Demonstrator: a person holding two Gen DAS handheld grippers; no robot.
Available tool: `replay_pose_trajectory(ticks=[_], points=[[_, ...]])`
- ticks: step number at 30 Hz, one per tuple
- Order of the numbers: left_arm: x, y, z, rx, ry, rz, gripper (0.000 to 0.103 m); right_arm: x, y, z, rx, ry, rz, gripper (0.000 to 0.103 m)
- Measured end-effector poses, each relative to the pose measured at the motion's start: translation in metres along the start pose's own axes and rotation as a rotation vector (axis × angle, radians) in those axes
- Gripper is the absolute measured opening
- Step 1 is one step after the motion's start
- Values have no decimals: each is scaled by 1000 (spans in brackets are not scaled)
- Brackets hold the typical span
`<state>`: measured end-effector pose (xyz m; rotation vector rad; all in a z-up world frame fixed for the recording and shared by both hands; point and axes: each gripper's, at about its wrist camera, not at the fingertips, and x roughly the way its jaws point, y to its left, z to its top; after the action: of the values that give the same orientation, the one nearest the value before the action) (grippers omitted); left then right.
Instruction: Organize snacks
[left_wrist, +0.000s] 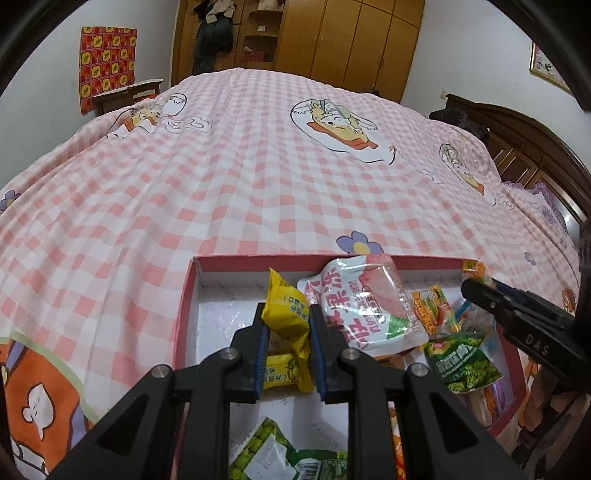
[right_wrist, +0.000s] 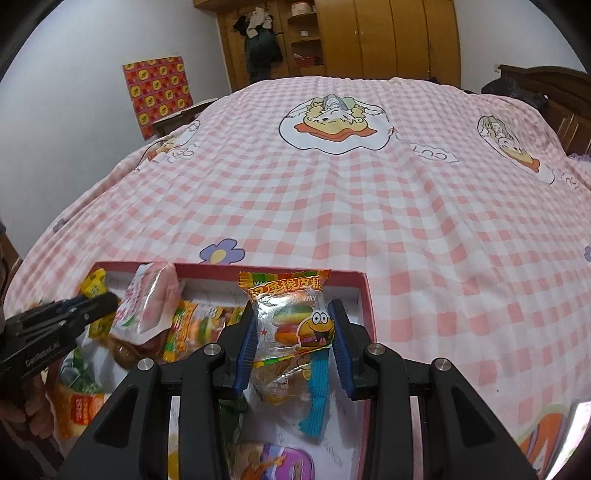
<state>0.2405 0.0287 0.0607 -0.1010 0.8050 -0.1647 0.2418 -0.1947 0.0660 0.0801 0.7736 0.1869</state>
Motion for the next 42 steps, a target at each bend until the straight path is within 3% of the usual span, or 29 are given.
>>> replay_pose_trajectory(ticks=[6,13,31,42], points=[[1,-3,0,16,-6,8,22,8,3,4,-5,22,7,42],[-7,-7,-1,37,-17,38,46,1,6,1,-14,10,1,51],[-64,-17,-19,21,-70,56,83,-54,22,-19,13,-50,66,73],[-103,-34,-47,37,-109,78,91,-90,35,-48,20,-75,83,77]])
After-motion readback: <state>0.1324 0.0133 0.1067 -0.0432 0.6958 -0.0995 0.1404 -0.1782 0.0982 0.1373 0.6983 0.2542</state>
